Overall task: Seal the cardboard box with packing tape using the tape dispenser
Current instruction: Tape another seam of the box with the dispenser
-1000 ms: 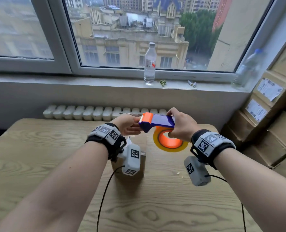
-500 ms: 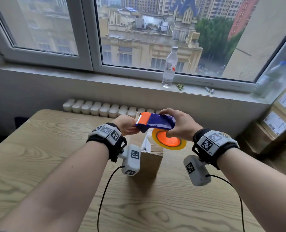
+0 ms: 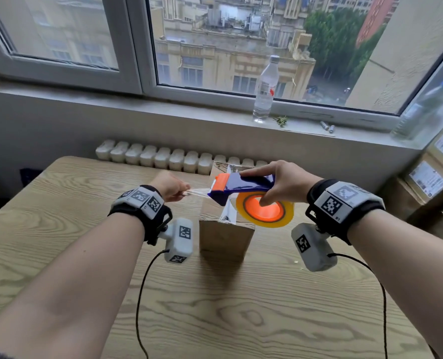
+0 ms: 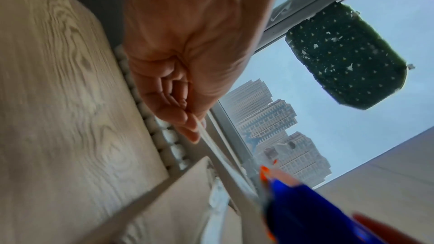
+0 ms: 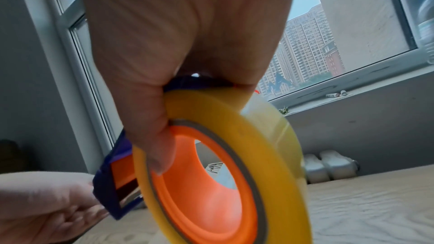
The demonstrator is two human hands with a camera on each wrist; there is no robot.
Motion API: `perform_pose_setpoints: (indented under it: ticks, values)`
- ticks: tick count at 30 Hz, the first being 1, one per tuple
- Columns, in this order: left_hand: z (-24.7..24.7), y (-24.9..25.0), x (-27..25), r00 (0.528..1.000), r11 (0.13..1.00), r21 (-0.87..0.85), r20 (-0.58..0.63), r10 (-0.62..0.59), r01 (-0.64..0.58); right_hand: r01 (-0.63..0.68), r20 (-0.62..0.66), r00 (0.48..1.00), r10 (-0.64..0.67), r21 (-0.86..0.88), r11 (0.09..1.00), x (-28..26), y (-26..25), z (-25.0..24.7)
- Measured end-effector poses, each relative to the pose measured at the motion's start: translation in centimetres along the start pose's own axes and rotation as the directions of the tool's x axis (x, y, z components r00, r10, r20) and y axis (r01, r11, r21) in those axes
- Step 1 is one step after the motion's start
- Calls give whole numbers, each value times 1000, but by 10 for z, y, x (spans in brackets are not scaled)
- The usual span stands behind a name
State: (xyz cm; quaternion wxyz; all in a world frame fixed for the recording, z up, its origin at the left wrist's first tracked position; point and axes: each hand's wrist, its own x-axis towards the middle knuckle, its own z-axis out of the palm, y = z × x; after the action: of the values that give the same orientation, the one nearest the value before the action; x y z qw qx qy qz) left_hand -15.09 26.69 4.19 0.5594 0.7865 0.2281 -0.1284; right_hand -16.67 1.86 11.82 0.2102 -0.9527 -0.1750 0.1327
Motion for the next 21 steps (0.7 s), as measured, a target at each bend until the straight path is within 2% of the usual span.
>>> perform_pose_setpoints:
  ticks: [4,10,21]
  values:
    - [2,-23,-1,996,996,60,56,-66,62,0,50,999,5,-96,995,-6,-1,6]
    - [19,-46,7,1000,975,222,-11,13,-11,35,77,997,-21,-185,982,-5,-10,18]
    - [18,-59,3,999,978,208,27,-19,13,65,149,988,-30,-235,970,3,-18,24]
